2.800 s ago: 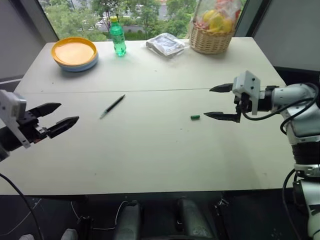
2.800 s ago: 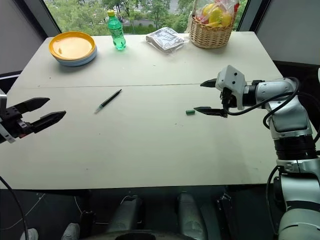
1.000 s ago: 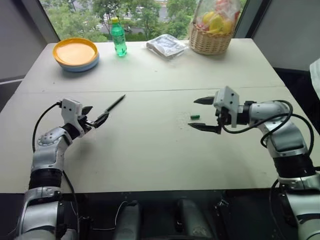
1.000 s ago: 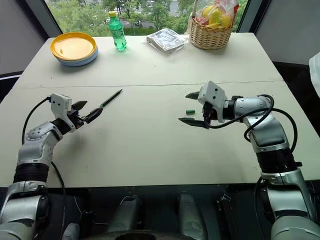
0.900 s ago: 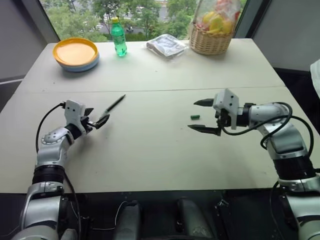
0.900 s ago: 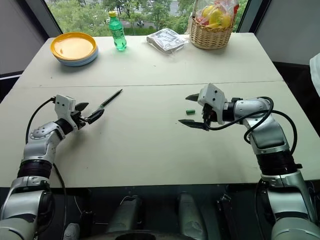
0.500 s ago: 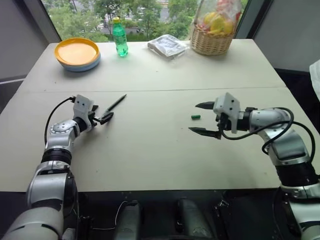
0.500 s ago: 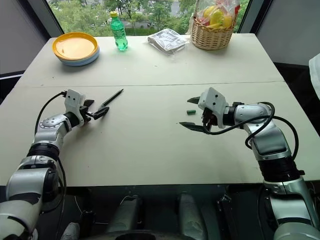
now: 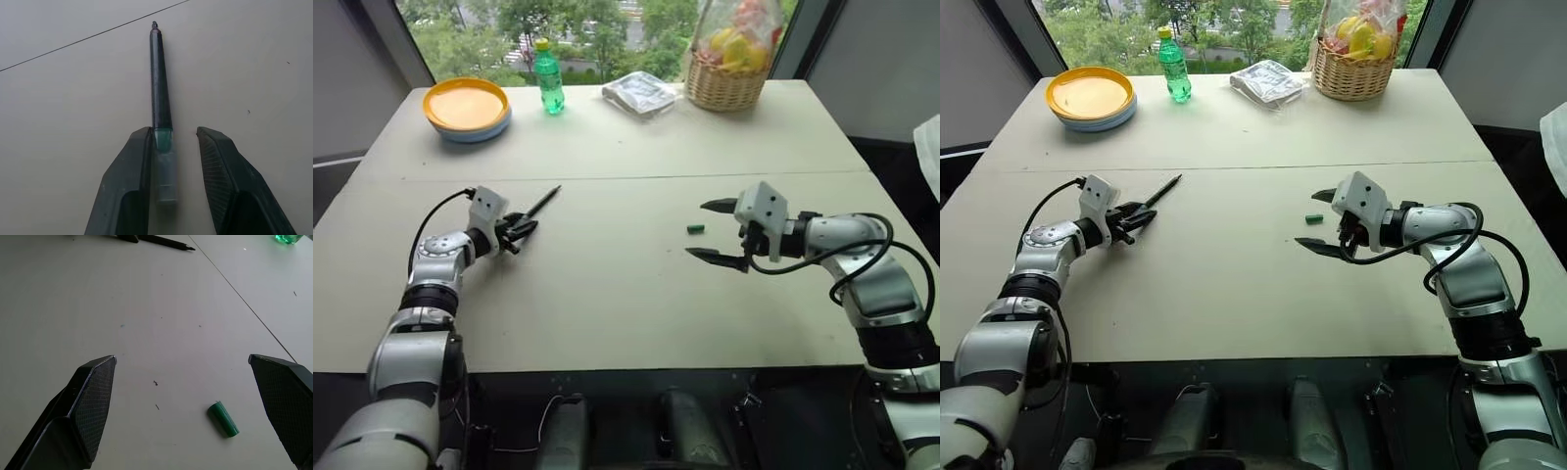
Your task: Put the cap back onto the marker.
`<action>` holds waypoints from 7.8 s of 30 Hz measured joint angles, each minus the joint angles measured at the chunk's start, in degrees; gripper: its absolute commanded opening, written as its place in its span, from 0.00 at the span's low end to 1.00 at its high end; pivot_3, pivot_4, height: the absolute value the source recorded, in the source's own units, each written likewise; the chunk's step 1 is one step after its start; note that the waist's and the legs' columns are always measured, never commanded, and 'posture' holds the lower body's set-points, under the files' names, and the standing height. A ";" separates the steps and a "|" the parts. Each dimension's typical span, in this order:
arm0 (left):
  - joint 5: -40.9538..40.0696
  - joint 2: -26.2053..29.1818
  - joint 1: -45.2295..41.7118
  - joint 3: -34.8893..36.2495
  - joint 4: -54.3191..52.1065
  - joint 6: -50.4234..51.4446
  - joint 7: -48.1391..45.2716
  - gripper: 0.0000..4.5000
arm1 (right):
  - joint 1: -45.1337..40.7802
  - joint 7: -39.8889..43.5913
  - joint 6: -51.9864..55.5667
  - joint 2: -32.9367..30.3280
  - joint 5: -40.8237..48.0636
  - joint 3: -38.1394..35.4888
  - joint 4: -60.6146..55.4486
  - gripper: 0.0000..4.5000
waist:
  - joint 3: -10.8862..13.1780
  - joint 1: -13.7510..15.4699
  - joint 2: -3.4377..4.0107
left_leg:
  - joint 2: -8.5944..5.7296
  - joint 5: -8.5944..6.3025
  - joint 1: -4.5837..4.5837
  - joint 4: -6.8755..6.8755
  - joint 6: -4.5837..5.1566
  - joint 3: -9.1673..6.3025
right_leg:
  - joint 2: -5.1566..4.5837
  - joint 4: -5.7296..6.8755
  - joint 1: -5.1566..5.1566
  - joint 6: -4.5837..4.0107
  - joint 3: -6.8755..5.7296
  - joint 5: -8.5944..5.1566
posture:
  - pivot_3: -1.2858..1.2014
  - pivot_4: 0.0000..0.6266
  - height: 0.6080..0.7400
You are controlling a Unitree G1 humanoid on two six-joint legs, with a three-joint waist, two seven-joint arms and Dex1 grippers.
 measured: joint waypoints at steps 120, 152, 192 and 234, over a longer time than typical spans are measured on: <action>-7.75 14.16 22.26 -1.07 -51.51 -11.62 -19.72 0.00 | -27.56 14.64 -46.55 13.32 -16.08 12.77 38.96 0.01 | 0.13 -1.43 0.11 | 0.06 0.04 -0.27 -0.16 -0.05 0.16 | -0.02 -0.02 -0.44 -0.12 0.14 0.05 | 0.52 0.24 1.00; -8.75 13.79 23.35 -1.84 -57.34 -6.01 -20.41 0.00 | -27.58 14.99 -45.65 14.30 -15.76 12.96 38.93 0.01 | 0.13 -1.44 0.11 | 0.06 0.04 -0.26 -0.16 -0.05 0.15 | -0.01 -0.02 -0.44 -0.12 0.14 0.05 | 0.52 0.24 1.00; -7.57 14.06 23.35 -2.80 -57.37 -5.95 -19.94 0.00 | -26.60 17.05 -42.18 13.89 -14.12 12.97 35.14 0.01 | 0.13 -1.43 0.11 | 0.06 0.04 -0.26 -0.16 -0.05 0.15 | -0.01 -0.01 -0.44 -0.12 0.14 0.05 | 0.52 0.24 1.00; -7.51 14.55 23.92 -2.88 -58.90 -4.45 -19.63 0.00 | -25.91 13.85 -44.43 14.52 -16.93 14.78 36.60 0.01 | 0.14 -1.44 0.10 | 0.06 0.04 -0.26 -0.15 -0.05 0.16 | -0.01 -0.01 -0.44 -0.12 0.14 0.05 | 0.52 0.24 1.00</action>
